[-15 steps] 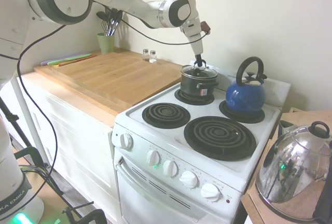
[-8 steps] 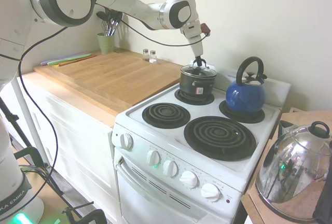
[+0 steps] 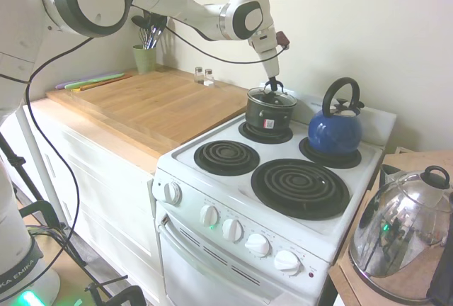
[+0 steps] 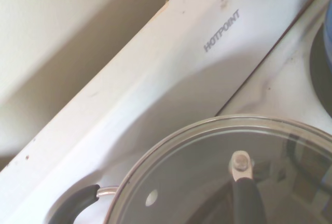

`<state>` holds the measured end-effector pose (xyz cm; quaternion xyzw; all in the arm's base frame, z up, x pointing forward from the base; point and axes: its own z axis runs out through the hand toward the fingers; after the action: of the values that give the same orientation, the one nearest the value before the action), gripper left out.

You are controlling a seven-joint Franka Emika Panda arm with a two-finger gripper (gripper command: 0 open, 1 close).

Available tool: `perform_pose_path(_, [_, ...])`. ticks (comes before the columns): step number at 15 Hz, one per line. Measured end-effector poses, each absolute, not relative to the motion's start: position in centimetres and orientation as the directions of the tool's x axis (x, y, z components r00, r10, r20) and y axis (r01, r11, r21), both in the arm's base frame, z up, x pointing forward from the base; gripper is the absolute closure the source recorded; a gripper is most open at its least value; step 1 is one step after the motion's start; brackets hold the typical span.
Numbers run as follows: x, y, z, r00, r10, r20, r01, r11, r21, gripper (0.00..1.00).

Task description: Uncover the lid of the pot

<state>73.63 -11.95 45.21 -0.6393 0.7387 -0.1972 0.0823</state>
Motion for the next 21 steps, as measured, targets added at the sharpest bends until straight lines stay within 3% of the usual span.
perform_pose_path(7, [72.9,-13.9,47.9,-0.185,-0.975,0.122,-0.891,0.114,-0.44,1.0])
perform_pose_path(12, [69.3,-12.2,52.6,-0.147,-0.981,0.126,-0.864,0.065,-0.5,1.0])
perform_pose_path(18, [61.9,2.7,54.7,0.044,-0.982,0.184,-0.836,-0.137,-0.531,1.0])
perform_pose_path(21, [56.6,12.4,50.3,0.128,-0.965,0.228,-0.83,-0.229,-0.508,1.0])
